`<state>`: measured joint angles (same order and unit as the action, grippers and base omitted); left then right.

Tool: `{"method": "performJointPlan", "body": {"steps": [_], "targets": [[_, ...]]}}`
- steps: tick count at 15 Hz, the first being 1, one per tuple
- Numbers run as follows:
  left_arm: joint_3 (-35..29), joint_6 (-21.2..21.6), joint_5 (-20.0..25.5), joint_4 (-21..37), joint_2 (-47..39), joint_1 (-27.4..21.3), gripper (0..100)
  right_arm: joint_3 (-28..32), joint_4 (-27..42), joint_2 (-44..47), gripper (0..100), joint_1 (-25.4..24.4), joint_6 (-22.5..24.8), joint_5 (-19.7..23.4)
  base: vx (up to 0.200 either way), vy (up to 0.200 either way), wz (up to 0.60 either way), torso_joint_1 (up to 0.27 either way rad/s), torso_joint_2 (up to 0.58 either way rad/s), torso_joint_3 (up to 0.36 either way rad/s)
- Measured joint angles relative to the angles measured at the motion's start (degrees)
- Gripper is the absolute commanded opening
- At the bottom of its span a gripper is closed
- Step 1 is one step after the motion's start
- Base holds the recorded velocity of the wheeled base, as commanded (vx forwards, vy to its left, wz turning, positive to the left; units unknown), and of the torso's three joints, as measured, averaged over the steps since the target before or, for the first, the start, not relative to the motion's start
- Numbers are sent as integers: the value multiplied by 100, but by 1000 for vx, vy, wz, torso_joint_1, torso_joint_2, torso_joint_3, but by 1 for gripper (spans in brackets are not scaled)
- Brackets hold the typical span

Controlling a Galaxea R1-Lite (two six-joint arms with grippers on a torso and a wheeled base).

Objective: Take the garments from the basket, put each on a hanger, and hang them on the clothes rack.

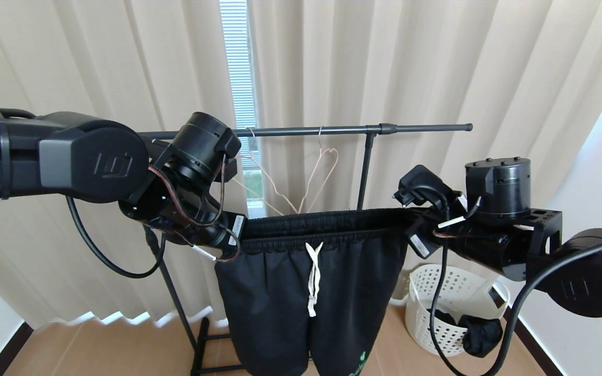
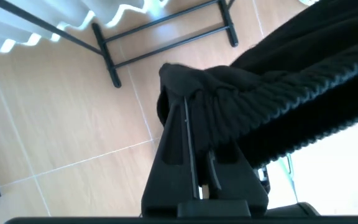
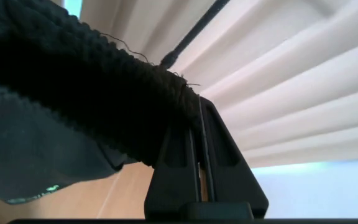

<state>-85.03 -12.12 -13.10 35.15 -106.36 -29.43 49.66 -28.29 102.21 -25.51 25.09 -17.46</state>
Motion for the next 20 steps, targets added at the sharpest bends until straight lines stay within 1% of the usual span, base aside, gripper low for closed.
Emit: {"method": "performJointPlan", "body": {"steps": [2, 3, 5, 6, 7, 9, 10, 13, 15, 16, 17, 19, 20], "targets": [[-15, 18, -16, -23, 9, 129, 0, 0, -24, -13, 0, 378, 241, 71, 0, 0, 0, 0, 0, 0], [-22, 22, 5, -52, 11, 165, 0, -2, -9, -24, 0, 471, 269, 88, 0, 0, 0, 0, 0, 0], [-24, 117, 17, -302, 9, 154, 0, -113, 0, -69, 0, 514, 382, 112, 0, 0, 0, 0, 0, 0], [-39, 284, 22, -501, 2, 138, 0, -190, -2, -116, 0, 501, 480, 137, 0, 0, 0, 0, 0, 0], [-61, 457, 30, -611, -6, 129, 0, -297, 0, -183, 0, 457, 558, 262, 0, 0, 0, 0, 0, 0], [-218, 536, 73, -650, -56, 132, 0, -562, 13, -408, 0, 315, 685, 730, 0, 0, 0, 0, 0, 0], [-380, 536, 143, -666, -108, 134, 0, -695, 20, -532, 0, 206, 723, 898, 0, 0, 0, 0, 0, 0], [-883, 514, 427, -657, -310, 127, 0, -945, 130, -852, 0, -199, 740, 1114, 0, 0, 0, 0, 0, 0], [-1508, 468, 575, -663, -522, 72, 0, -1056, 510, -1089, 0, -730, 705, 1215, 0, 0, 0, 0, 0, 0], [-1773, 462, 600, -663, -638, 63, 0, -1078, 624, -1178, 0, -1018, 614, 1279, 0, 0, 0, 0, 0, 0], [-2035, 457, 613, -663, -778, 57, 0, -1093, 697, -1254, 0, -1353, 334, 1332, 0, 0, 0, 0, 0, 0], [-2415, 435, 633, -672, -1017, 46, 0, -1045, 756, -1307, 0, -1969, -555, 1367, 0, 0, 0, 0, 0, 0], [-2559, 396, 641, -672, -1125, 29, 0, -975, 756, -1268, 0, -2275, -902, 1379, 0, 0, 0, 0, 0, 0]]}}
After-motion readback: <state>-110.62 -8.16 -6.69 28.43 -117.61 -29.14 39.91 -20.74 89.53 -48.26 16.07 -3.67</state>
